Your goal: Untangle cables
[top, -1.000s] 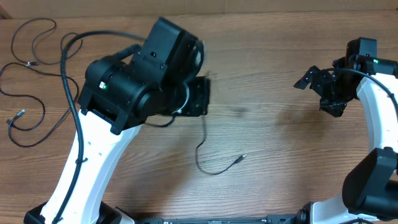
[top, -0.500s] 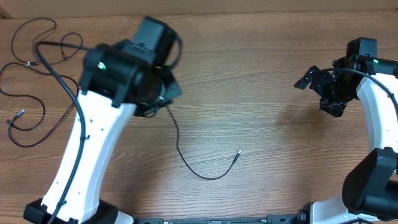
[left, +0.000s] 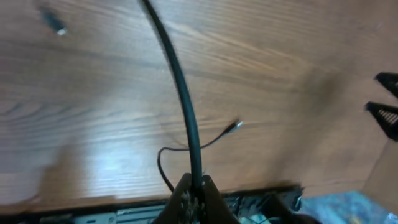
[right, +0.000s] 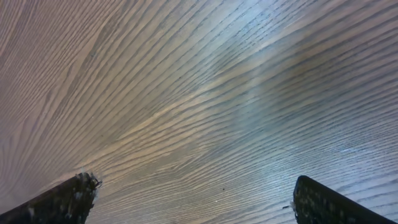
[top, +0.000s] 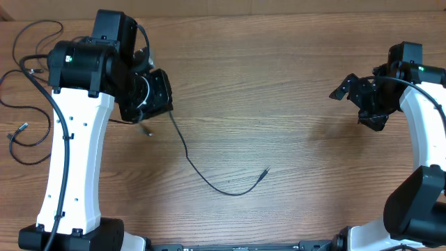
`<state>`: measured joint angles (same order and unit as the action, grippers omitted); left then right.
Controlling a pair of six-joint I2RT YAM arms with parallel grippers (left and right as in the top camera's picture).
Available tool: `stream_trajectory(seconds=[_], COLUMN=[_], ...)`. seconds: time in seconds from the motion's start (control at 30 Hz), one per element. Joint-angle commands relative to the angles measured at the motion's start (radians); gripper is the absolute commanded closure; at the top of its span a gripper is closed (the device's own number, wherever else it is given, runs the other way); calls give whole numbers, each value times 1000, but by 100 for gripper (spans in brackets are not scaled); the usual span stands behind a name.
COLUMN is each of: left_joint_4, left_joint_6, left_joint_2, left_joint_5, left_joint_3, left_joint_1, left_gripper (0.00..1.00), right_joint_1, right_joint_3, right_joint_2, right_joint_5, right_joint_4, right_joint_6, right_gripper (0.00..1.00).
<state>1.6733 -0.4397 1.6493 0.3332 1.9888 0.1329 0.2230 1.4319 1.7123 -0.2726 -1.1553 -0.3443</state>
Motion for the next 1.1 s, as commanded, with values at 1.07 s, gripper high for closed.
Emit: stream_trajectory(seconds=[1.07], left_joint_4=[-244], left_joint_6=[-249], left_joint_2=[-8], left_joint_5=[-349], left_joint_3=[-507], left_joint_1=[-1112], left_gripper=[96], right_joint_1=[8], right_joint_3=[9], right_joint_2=[-6], right_joint_5=[11], right_joint_4=[3], right_joint_6=[-6], right_gripper=[0])
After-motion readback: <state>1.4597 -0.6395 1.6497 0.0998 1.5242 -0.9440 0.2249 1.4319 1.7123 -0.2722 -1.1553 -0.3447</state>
